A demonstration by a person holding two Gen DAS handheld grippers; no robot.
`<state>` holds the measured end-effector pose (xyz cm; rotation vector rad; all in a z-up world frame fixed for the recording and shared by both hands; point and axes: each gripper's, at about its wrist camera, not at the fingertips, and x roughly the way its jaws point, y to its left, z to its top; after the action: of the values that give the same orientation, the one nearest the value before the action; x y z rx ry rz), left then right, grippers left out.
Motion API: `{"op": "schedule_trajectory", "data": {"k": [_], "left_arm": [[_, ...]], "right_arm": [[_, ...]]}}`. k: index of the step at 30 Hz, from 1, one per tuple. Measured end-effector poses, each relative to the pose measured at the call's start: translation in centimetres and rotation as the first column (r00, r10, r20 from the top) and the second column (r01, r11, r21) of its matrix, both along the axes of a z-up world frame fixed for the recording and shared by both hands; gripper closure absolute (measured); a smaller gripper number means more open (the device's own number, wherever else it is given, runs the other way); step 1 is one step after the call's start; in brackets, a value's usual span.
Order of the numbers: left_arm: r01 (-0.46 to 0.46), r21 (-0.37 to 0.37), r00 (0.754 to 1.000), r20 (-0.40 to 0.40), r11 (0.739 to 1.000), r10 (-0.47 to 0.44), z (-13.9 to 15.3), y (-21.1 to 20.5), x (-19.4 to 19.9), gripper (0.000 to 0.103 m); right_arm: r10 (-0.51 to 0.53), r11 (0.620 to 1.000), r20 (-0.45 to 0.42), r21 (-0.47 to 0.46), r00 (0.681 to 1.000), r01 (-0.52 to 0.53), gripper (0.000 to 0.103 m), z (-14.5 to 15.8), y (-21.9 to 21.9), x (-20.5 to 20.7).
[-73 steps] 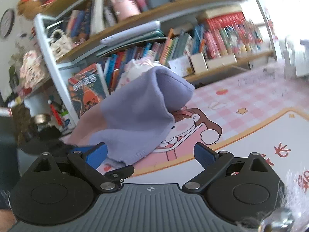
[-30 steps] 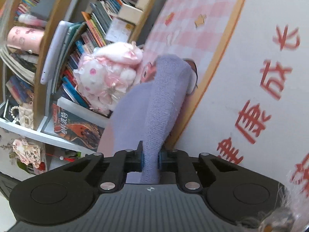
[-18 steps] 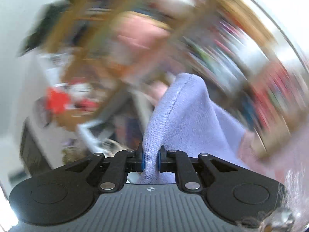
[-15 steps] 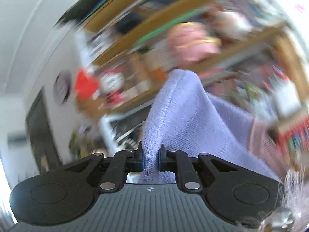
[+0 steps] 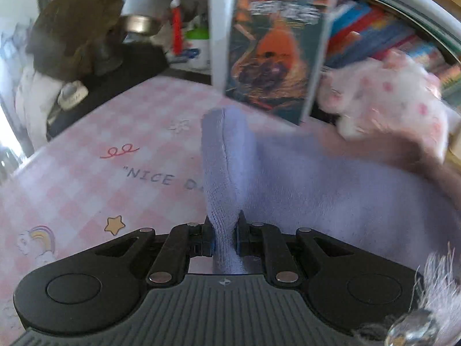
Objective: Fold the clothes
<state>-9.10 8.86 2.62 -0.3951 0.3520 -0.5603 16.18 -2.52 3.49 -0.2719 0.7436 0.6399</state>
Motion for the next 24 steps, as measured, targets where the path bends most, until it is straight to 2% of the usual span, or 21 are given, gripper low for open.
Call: {"op": "schedule_trajectory", "data": {"k": [2,3,5,7,9,12,14,17,24], "left_arm": [[-0.018,-0.002,1.0,-0.013,1.0,0.018,-0.4,0.5,0.2,0.102],[-0.024,0.001,1.0,-0.016,1.0,0.024,-0.5,0.6,0.0,0.099],[-0.035,0.005,0.999,-0.018,0.999,0.035,-0.7,0.9,-0.4,0.097],[-0.048,-0.005,0.998,-0.034,0.999,0.048,-1.1,1.3,-0.3,0.096],[-0.07,-0.014,0.996,-0.06,0.997,0.069,-1.3,1.8,0.2,0.096],[-0.093,-0.017,0.994,-0.065,0.996,0.091,-1.1,2.2,-0.2,0.095],[-0.1,-0.014,0.993,-0.06,0.995,0.099,-0.9,2.4,-0.6,0.094],[-0.114,-0.002,0.992,-0.057,0.994,0.113,-0.7,2.8,-1.4,0.087],[-0.105,0.001,0.99,-0.099,0.994,0.105,-1.4,1.7,-1.2,0.086]], "right_arm": [[0.009,1.0,0.024,-0.004,1.0,-0.009,0.084,0.0,1.5,0.5],[0.011,1.0,0.022,0.017,1.0,-0.011,0.079,0.2,1.5,0.4],[0.016,0.998,0.018,0.058,1.0,-0.017,0.052,0.6,1.3,0.2],[0.02,0.996,0.015,0.092,1.0,-0.022,0.043,1.0,1.0,-0.2],[0.023,0.997,0.027,0.074,0.999,-0.025,0.042,0.8,-0.6,-1.8],[0.027,0.998,0.044,0.047,0.999,-0.029,0.035,0.6,-3.0,-4.2],[0.03,0.999,0.055,0.028,0.998,-0.032,0.035,0.4,-4.6,-5.8],[0.035,0.999,0.071,0.001,0.997,-0.035,0.034,0.2,-6.9,-8.2],[0.033,0.998,0.093,-0.054,0.995,-0.029,0.034,-0.7,-12.6,-13.4]]}}
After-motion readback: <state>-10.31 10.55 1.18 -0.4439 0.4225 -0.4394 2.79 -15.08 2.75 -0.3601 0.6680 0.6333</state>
